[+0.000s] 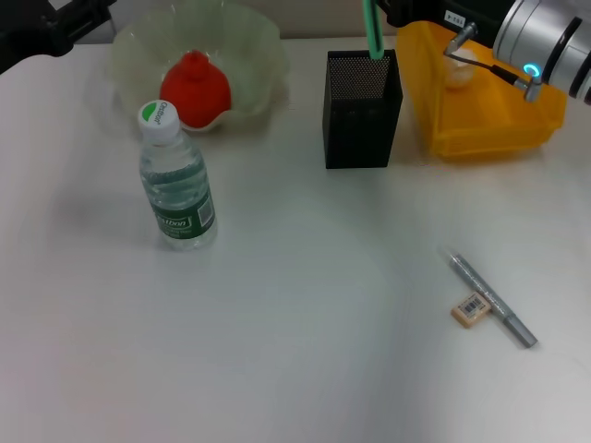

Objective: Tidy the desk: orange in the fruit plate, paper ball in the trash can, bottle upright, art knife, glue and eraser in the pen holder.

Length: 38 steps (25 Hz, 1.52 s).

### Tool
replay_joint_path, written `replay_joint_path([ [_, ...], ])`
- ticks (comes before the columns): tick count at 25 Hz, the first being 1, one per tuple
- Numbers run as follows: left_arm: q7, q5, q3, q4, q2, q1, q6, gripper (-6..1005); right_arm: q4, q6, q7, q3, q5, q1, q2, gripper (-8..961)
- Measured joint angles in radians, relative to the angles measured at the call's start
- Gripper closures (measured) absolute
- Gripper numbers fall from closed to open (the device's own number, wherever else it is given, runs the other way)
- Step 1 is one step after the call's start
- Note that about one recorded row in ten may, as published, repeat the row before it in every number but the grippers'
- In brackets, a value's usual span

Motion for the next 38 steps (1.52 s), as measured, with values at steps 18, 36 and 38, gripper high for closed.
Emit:
replay_joint_path([
  [18,0.001,-0.001,0.003,0.0,0.0,0.0,0.019,336,0.0,-0.046,0.038,-0.035,-0.001,-0.062,0.003,582],
  [36,0.001,-0.001,0.004,0.0,0.002,-0.025,0.014,336,-0.776,-0.422,0.948,-0.29,-0.464,-0.231,-0.021,543],
  [38,0.001,-0.001,0.002,-0.001,0.002,-0.028,0.004,336,-0.787,-0.477,0.98,-0.288,-0.498,-0.212,-0.029,543],
])
